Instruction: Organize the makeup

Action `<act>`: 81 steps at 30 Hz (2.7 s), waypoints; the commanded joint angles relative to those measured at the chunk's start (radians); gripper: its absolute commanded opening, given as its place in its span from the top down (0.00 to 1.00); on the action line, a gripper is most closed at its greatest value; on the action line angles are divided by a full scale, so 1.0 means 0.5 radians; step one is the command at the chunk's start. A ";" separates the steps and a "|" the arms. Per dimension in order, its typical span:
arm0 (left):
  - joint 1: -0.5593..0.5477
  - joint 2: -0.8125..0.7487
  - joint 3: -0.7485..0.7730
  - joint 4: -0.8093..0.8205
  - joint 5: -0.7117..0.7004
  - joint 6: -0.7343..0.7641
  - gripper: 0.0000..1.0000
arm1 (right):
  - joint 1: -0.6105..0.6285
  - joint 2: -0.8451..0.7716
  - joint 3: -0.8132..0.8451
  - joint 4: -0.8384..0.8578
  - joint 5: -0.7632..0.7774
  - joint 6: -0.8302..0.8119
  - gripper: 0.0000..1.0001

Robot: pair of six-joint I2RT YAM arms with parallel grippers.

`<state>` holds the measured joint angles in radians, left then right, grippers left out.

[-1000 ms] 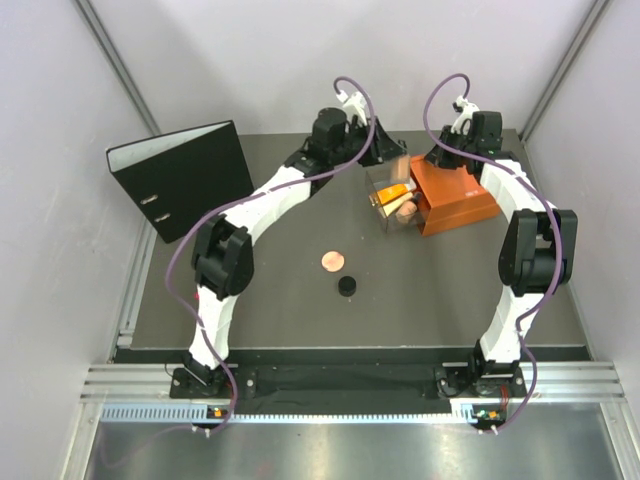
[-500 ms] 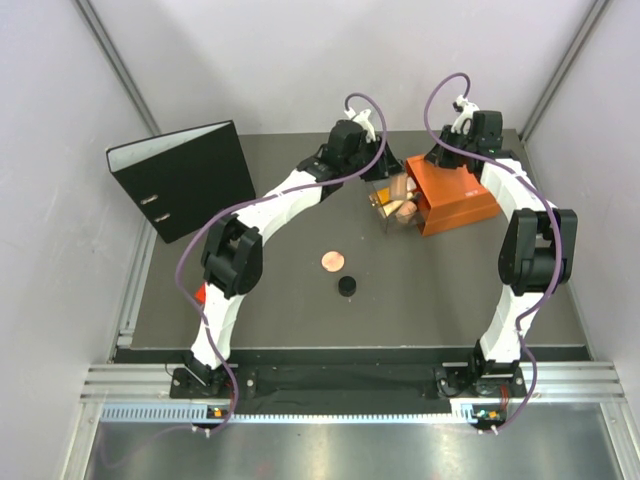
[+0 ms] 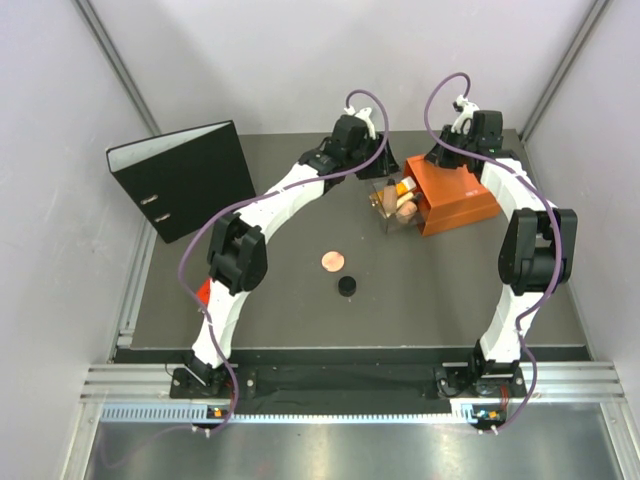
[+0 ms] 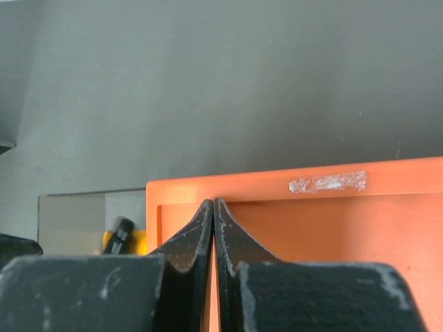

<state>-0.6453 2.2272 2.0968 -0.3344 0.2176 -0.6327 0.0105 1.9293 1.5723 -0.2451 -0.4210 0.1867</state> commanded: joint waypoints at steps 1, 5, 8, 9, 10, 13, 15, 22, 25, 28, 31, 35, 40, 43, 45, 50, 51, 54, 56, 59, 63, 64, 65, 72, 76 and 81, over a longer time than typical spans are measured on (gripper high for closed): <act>0.005 -0.015 0.108 -0.025 -0.027 0.035 0.43 | -0.006 0.255 -0.159 -0.525 0.164 -0.057 1.00; 0.002 -0.052 0.114 0.070 0.003 0.121 0.37 | -0.003 0.249 -0.159 -0.525 0.164 -0.061 1.00; 0.011 -0.147 0.062 0.199 -0.033 0.231 0.36 | -0.006 0.252 -0.165 -0.522 0.167 -0.057 1.00; 0.017 -0.171 0.037 0.236 -0.039 0.250 0.37 | -0.009 0.249 -0.169 -0.522 0.170 -0.057 1.00; 0.033 -0.205 0.007 0.260 -0.046 0.268 0.38 | -0.003 0.252 -0.166 -0.525 0.170 -0.057 1.00; 0.106 -0.331 -0.177 0.368 0.019 0.287 0.40 | -0.003 0.249 -0.166 -0.525 0.173 -0.061 1.00; 0.167 -0.429 -0.337 0.386 0.043 0.384 0.40 | -0.006 0.249 -0.166 -0.522 0.173 -0.061 1.00; 0.287 -0.708 -0.818 0.230 0.114 0.982 0.32 | -0.006 0.252 -0.169 -0.522 0.170 -0.064 1.00; 0.306 -0.846 -1.097 0.297 0.178 1.197 0.23 | -0.003 0.262 -0.169 -0.519 0.167 -0.064 1.00; 0.303 -0.920 -1.398 0.429 0.221 1.378 0.18 | -0.006 0.265 -0.165 -0.519 0.164 -0.057 1.00; 0.297 -0.969 -1.594 0.591 0.267 1.498 0.12 | -0.006 0.268 -0.162 -0.519 0.164 -0.061 1.00; 0.290 -0.972 -1.736 0.916 0.365 1.636 0.01 | -0.003 0.268 -0.169 -0.519 0.164 -0.061 1.00; 0.278 -0.838 -1.697 1.119 0.451 1.673 0.01 | -0.006 0.262 -0.178 -0.519 0.164 -0.061 1.00; 0.266 -0.724 -1.596 1.175 0.558 1.652 0.01 | -0.006 0.249 -0.193 -0.513 0.167 -0.064 1.00; 0.251 -0.669 -1.543 1.205 0.617 1.652 0.01 | -0.006 0.246 -0.196 -0.513 0.173 -0.064 1.00; 0.186 -0.488 -1.347 1.196 0.660 1.637 0.01 | -0.006 0.237 -0.199 -0.519 0.173 -0.067 1.00; 0.177 -0.469 -1.328 1.206 0.657 1.631 0.01 | -0.006 0.234 -0.199 -0.519 0.176 -0.070 1.00; 0.143 -0.405 -1.249 1.245 0.669 1.585 0.01 | -0.006 0.234 -0.202 -0.519 0.179 -0.067 1.00; 0.119 -0.359 -1.187 1.279 0.675 1.548 0.01 | -0.003 0.234 -0.199 -0.519 0.176 -0.067 1.00; 0.082 -0.285 -1.074 1.295 0.675 1.505 0.01 | -0.006 0.243 -0.190 -0.525 0.176 -0.067 1.00; 0.033 -0.166 -0.896 1.328 0.672 1.419 0.01 | -0.006 0.255 -0.178 -0.531 0.176 -0.070 1.00; 0.017 -0.111 -0.817 1.337 0.669 1.382 0.01 | -0.006 0.259 -0.175 -0.531 0.176 -0.067 1.00; 0.005 -0.077 -0.773 1.341 0.663 1.361 0.01 | -0.006 0.256 -0.178 -0.534 0.176 -0.067 1.00; -0.050 0.153 -0.613 1.632 0.657 1.078 0.01 | -0.006 0.252 -0.187 -0.534 0.185 -0.070 1.00; -0.075 0.209 -0.586 1.773 0.709 0.977 0.01 | -0.009 0.249 -0.187 -0.534 0.185 -0.070 1.00; -0.121 0.328 -0.393 1.752 0.709 0.934 0.01 | -0.006 0.265 -0.175 -0.541 0.173 -0.073 1.00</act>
<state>-0.6708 2.3531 1.7832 0.4419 0.5453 -0.1154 0.0101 1.9312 1.5715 -0.2428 -0.4282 0.1867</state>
